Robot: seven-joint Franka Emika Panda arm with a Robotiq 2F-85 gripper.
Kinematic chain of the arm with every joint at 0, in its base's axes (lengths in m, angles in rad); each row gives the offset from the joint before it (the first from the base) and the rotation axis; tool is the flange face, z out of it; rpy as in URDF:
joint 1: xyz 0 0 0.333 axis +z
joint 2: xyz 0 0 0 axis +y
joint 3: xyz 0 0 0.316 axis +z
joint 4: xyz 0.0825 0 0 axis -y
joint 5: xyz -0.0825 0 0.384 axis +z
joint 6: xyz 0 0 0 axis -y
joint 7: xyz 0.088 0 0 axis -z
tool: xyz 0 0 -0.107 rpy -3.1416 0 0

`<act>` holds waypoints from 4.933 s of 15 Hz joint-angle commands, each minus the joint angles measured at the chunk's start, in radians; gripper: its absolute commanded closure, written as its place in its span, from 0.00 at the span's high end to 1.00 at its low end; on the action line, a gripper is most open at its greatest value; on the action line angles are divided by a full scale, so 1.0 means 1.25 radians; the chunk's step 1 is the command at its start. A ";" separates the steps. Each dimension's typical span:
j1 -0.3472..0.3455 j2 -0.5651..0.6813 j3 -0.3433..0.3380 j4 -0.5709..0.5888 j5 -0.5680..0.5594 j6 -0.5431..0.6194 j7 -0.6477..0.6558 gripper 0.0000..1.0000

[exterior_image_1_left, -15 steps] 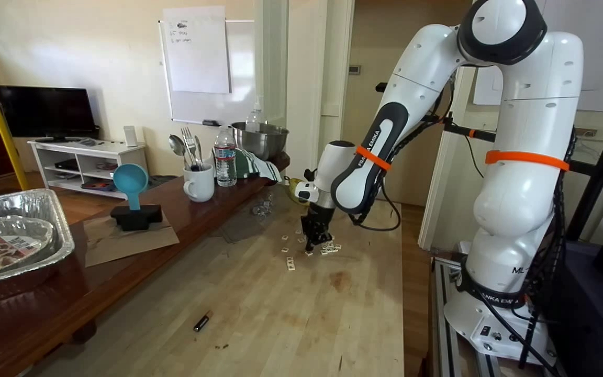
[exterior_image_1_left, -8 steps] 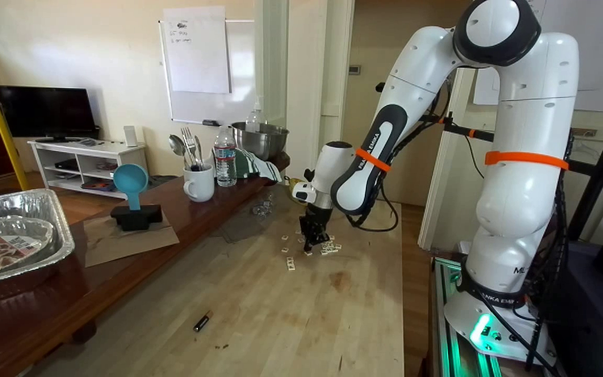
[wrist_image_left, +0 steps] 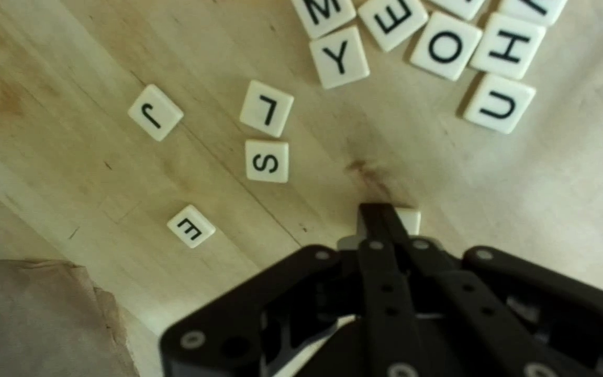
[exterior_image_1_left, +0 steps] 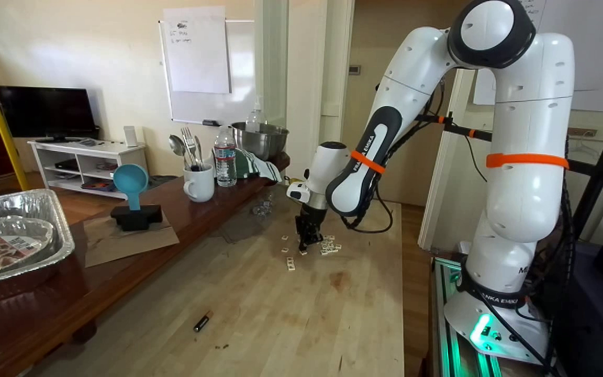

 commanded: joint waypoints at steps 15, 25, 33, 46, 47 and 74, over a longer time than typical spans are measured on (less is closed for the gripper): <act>0.064 0.067 -0.019 0.060 0.007 -0.005 0.246 0.00; 0.058 0.073 -0.001 0.066 0.013 -0.015 0.278 0.00; 0.055 0.068 0.011 0.067 0.025 -0.035 0.297 0.00; 0.030 0.023 0.049 0.050 0.107 -0.022 0.313 0.00; 0.032 0.021 0.048 0.049 0.108 -0.023 0.315 0.00; 0.081 -0.069 -0.179 -0.029 -0.057 -0.090 0.697 0.00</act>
